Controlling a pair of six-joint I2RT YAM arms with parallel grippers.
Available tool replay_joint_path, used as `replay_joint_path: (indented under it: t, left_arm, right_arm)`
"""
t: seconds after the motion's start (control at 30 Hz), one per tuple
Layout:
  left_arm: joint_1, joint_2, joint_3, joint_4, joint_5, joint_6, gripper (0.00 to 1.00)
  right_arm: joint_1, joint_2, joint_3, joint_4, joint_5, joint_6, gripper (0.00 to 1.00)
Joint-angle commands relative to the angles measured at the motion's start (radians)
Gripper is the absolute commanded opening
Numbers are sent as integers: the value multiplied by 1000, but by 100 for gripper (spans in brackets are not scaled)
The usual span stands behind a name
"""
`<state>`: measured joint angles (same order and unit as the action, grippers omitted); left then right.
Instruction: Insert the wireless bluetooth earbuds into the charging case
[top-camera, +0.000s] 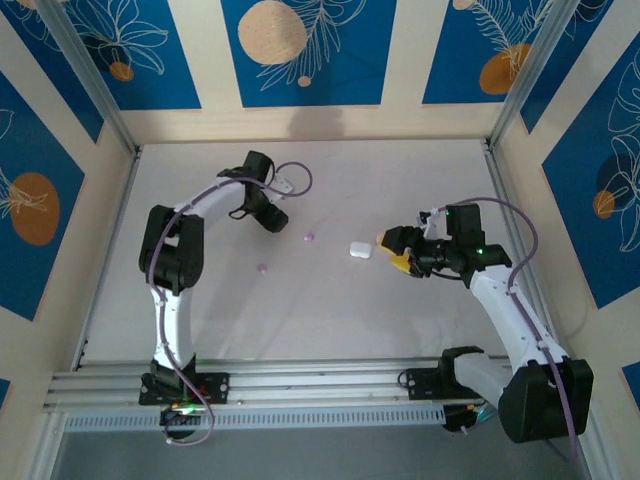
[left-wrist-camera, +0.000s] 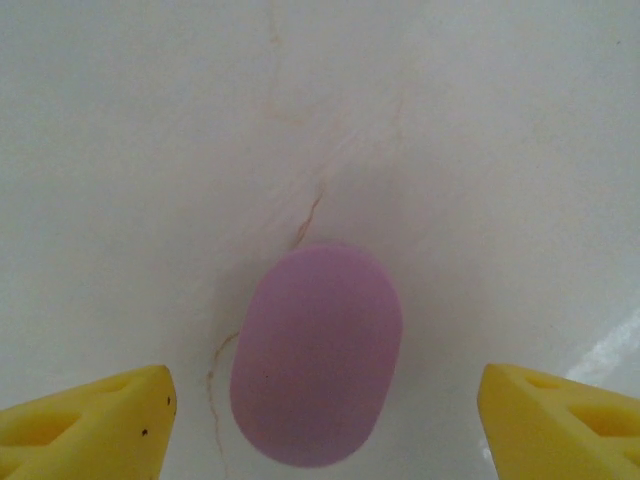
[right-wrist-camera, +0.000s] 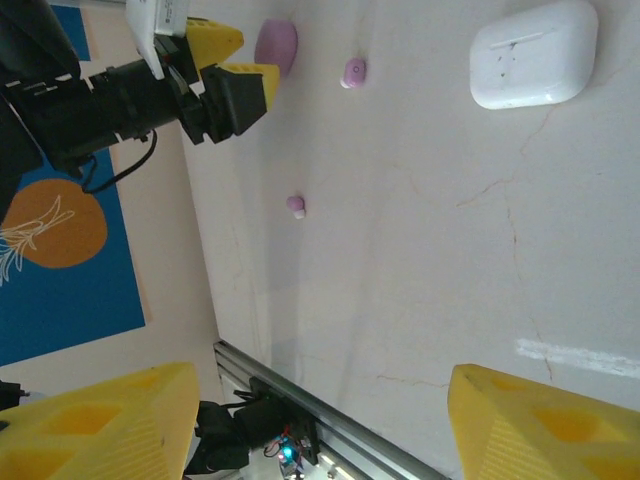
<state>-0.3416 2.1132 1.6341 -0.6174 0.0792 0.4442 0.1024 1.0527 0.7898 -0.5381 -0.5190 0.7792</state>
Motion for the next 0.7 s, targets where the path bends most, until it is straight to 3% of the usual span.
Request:
replay_joint_path:
  t: [0.0,0.47,0.67]
  left_arm:
    - [19,47,65,-82,89,46,77]
    - [36,124,116,-127,95,68,66]
    - [36,115,106,-135,108,96,50]
  right_arm:
    - [14,15,35,-5,17,13,68]
    - [46,84,76,-18,49,26,67]
    - [52,82,87,-41,61,26,67]
